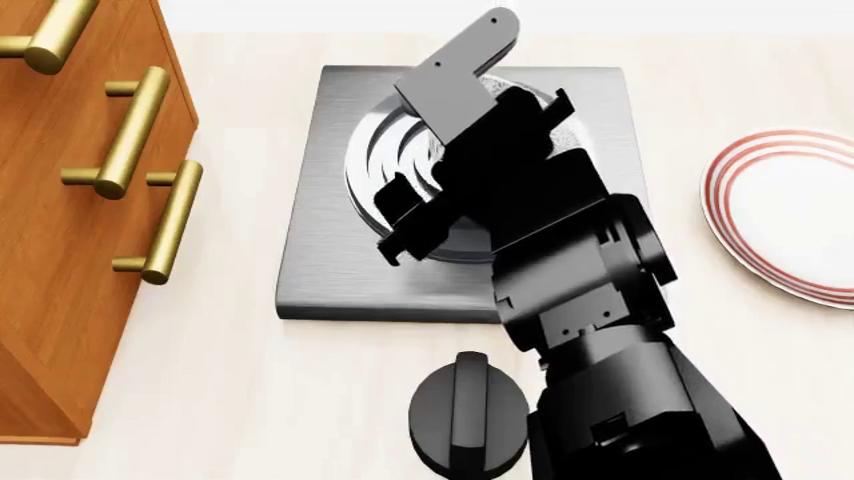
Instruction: Put the bowl on the stove.
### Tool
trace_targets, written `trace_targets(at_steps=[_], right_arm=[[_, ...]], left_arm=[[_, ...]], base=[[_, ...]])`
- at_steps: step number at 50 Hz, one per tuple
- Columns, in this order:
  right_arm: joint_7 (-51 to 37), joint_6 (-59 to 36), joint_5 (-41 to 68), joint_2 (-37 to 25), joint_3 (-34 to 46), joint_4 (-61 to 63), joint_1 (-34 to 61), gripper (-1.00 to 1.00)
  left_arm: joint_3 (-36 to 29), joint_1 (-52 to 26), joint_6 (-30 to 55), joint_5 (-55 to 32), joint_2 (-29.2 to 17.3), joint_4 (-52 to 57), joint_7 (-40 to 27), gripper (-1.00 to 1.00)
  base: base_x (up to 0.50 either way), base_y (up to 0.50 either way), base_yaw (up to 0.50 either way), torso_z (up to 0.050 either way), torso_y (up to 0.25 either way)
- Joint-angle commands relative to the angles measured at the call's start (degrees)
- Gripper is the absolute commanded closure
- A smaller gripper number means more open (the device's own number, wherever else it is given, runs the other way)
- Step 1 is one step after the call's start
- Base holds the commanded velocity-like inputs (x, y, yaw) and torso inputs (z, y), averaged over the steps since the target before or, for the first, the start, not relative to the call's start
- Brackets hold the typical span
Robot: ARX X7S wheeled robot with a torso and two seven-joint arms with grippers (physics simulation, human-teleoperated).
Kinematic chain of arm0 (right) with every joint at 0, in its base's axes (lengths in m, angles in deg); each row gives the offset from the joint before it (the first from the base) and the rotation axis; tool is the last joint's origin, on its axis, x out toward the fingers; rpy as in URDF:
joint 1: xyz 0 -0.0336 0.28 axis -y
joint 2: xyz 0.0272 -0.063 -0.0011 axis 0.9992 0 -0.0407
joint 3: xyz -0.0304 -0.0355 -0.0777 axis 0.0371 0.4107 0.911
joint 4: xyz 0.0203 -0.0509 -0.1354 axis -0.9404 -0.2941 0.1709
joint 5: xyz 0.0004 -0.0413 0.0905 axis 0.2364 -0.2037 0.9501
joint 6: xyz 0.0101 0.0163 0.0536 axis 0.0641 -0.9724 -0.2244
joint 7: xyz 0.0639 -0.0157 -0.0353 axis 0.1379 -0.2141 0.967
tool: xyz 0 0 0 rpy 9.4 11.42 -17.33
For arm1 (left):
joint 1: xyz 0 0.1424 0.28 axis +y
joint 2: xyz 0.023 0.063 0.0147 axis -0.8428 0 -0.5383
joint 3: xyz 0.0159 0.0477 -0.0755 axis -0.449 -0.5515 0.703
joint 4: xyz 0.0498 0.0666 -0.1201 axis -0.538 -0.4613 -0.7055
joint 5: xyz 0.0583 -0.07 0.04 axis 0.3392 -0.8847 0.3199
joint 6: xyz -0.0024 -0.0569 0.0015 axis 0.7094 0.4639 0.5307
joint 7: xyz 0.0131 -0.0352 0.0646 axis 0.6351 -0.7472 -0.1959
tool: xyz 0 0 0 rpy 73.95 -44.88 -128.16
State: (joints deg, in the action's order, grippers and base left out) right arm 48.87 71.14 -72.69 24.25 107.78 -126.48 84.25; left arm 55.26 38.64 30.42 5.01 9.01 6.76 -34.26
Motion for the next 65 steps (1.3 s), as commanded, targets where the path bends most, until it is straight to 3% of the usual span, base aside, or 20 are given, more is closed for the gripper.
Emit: trace_targets(at_steps=[1,15,43,65], right_arm=[[1.98,-0.30,-0.23,-0.03,-0.24,-0.76,-0.54,-1.00],[5.67,-0.14,3.75,-0.02,1.70,-0.76,-0.26,-1.00],[6.60,2.14,2.50,-0.03,-2.07,-0.76,-0.23,-1.00],[3.83,13.75,-4.40,-3.51,-16.56,-0.74,0.95,-1.00]], left_arm=[[-0.15,-0.02,-0.07,-0.14,-0.15,-0.05,-0.09,-1.00],[-0.21,-0.01,0.05,-0.27,-0.40,0.12,-0.31,-1.00],[-0.98,-0.14,-0.48,-0.05,-0.50,-0.57,-0.47,-1.00],[-1.14,-0.30,0.18,-0.27,-1.02,-0.18,-0.76,-1.00]], base=[[0.00,0.00,0.00,0.000,0.000],[0.00,0.00,0.00,0.000,0.000],[0.00,0.00,0.00,0.000,0.000],[0.00,0.00,0.00,0.000,0.000]])
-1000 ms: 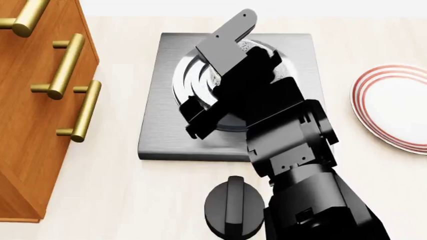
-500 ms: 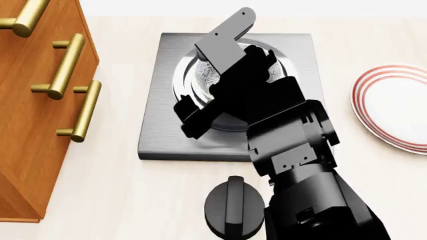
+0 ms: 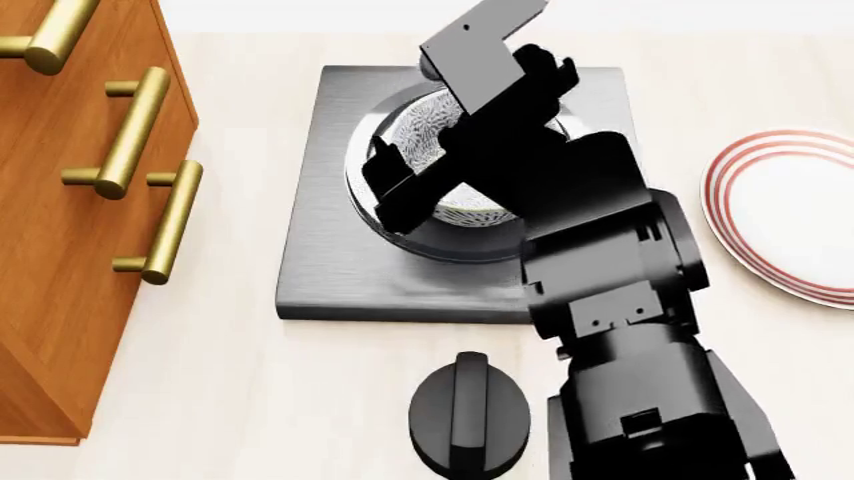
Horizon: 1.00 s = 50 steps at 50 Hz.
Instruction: Put the bowl on the stove.
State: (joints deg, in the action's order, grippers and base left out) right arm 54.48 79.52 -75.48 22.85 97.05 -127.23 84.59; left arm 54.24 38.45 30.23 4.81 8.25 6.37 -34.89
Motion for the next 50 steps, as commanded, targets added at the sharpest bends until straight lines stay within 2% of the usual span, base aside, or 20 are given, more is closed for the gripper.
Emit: trace_targets(at_steps=[1,9,15,25,31,40,50], right_arm=[[-2.26,5.62,-1.71,-2.26,-6.17,0.01,0.68,-1.00],[-4.65,9.89,1.19,-5.85,-11.23,1.91,0.77,-1.00],[-8.44,-6.28,7.11,-11.46,-16.70,35.99,-14.03,-1.00],[-8.58,-9.47,17.87,-12.90,-25.49,55.33,-26.33,-1.00],[-7.55,-7.71,21.61,-11.97,-28.11,58.93,-30.12,-1.00],[-5.10,-1.93,31.07,-7.09,-34.71,62.40,-36.32,-1.00],[-4.26,-2.35,42.75,-3.75,-40.62,66.07,-40.84,-1.00]], left_arm=[[-0.12,-0.10,0.38,-0.05,-0.27,0.22,-0.13,-1.00],[-0.22,-0.07,0.57,-0.22,-0.48,0.50,-0.20,-1.00],[-0.35,-0.07,0.86,-0.39,-0.61,0.56,-0.25,-1.00],[-1.15,-0.22,1.45,-0.86,-0.81,0.20,-0.04,-1.00],[-1.25,-0.27,1.40,-1.17,-0.89,0.09,-0.07,-1.00],[-1.62,-0.42,1.56,-0.90,-0.88,-0.25,-0.07,-1.00],[-1.27,-0.47,2.09,-0.10,-1.00,0.07,-0.50,-1.00]], base=[[0.00,0.00,0.00,0.000,0.000],[0.00,0.00,0.00,0.000,0.000],[0.00,0.00,0.00,0.000,0.000],[0.00,0.00,0.00,0.000,0.000],[0.00,0.00,0.00,0.000,0.000],[0.00,0.00,0.00,0.000,0.000],[0.00,0.00,0.00,0.000,0.000]])
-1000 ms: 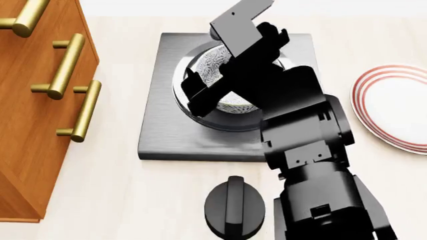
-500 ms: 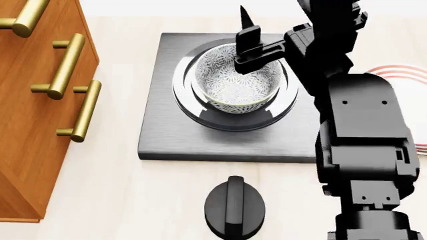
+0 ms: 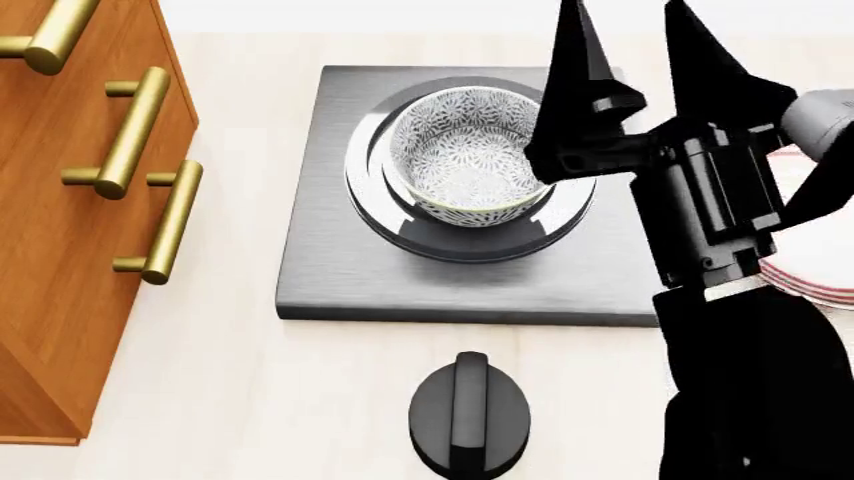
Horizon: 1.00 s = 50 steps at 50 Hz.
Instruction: Put the bowl on the stove.
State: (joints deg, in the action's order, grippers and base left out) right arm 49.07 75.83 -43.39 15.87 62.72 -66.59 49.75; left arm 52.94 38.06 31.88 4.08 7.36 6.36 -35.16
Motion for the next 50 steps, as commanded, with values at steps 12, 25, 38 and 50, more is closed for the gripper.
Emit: trace_targets(at_steps=[12,25,38,50], right_arm=[[1.91,4.70,15.69,4.80,-9.47,5.87,-10.60,-1.00],[5.40,12.59,15.99,6.40,-10.25,9.15,-16.16,-1.00],[7.73,16.22,19.50,6.12,-9.00,15.92,-21.44,-1.00],[7.80,16.89,22.24,5.07,-6.40,23.77,-23.38,-1.00]], left_arm=[[0.44,-0.12,0.78,0.68,-0.12,0.31,-0.83,-1.00],[0.41,0.00,0.57,0.70,-0.24,0.20,-0.96,-1.00],[0.06,-0.03,0.48,0.82,-0.28,0.03,-0.99,-1.00],[-0.21,-0.12,0.51,0.88,-0.37,-0.09,-1.02,-1.00]], base=[[0.00,0.00,0.00,0.000,0.000],[0.00,0.00,0.00,0.000,0.000],[0.00,0.00,0.00,0.000,0.000],[0.00,0.00,0.00,0.000,0.000]])
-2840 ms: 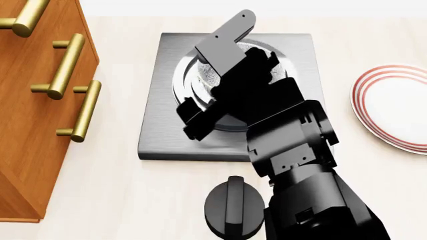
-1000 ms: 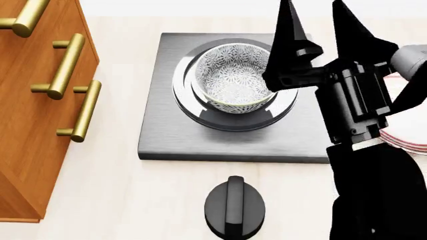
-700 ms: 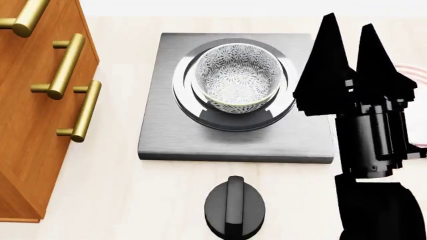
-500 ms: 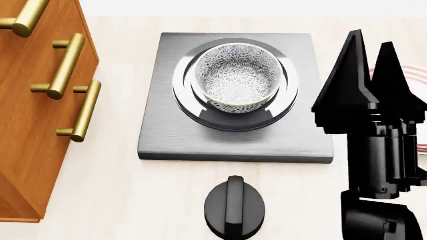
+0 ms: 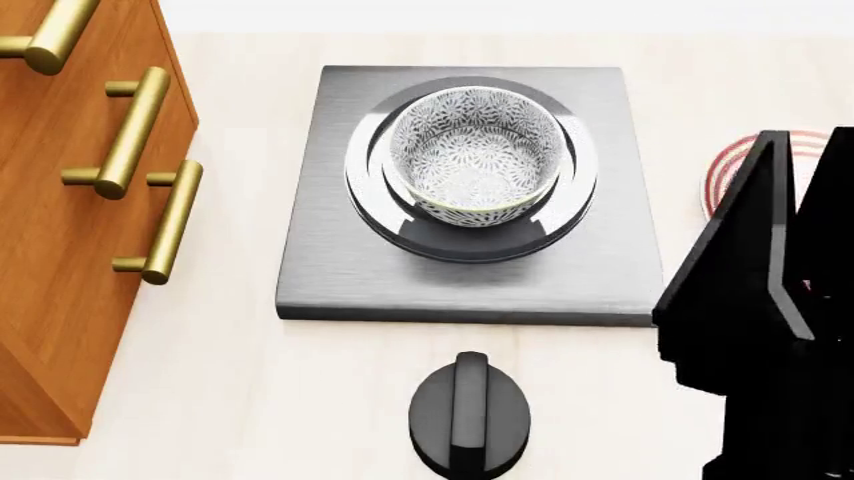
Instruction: Put the bowl on the stove.
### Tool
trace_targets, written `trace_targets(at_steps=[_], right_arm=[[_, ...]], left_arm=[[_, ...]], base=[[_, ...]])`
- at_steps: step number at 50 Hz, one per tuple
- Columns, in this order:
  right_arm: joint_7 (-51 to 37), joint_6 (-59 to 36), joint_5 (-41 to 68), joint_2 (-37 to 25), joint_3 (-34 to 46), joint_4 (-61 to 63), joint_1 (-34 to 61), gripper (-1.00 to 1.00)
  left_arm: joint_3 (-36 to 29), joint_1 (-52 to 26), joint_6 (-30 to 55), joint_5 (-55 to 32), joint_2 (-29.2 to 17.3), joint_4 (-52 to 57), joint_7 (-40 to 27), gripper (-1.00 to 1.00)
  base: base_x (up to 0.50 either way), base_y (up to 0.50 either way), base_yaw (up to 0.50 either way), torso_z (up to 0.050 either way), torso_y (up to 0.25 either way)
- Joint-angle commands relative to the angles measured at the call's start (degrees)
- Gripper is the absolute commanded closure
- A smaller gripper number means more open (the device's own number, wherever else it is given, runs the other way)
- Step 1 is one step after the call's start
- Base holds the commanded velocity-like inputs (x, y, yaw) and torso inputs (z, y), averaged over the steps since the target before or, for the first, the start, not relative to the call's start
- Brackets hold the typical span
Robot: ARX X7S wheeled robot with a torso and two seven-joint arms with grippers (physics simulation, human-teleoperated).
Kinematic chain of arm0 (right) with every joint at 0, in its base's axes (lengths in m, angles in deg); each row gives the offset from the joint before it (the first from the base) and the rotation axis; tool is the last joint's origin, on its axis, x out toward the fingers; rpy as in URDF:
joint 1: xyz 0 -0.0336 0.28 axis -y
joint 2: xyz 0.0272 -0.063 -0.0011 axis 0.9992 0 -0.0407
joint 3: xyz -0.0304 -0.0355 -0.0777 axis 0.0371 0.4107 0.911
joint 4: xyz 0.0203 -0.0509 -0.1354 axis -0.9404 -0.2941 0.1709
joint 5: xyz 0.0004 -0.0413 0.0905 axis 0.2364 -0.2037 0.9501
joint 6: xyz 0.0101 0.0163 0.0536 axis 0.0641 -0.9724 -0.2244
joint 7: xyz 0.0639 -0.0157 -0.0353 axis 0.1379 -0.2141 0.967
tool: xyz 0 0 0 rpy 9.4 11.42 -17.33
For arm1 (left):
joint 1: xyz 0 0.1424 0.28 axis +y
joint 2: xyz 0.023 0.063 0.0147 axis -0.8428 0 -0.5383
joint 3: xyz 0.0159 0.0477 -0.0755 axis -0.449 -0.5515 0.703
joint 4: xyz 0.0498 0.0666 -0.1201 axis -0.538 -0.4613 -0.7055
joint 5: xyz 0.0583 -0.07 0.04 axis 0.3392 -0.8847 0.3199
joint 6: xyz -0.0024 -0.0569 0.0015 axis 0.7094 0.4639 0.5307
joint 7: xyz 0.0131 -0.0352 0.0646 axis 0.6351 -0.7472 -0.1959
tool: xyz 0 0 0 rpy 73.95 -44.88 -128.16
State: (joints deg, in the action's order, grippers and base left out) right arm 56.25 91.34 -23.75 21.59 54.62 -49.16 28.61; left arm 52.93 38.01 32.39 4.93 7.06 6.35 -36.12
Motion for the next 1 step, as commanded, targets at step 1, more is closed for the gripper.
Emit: trace_targets(at_steps=[1], right_arm=[[0.49,1.25,3.40,-0.83,1.80,7.69,-2.27,-1.00]], left_arm=[[-0.25,-0.07,0.06,0.06,-0.10,-0.07,-0.04,-1.00]], base=[[0.00,0.00,0.00,0.000,0.000]])
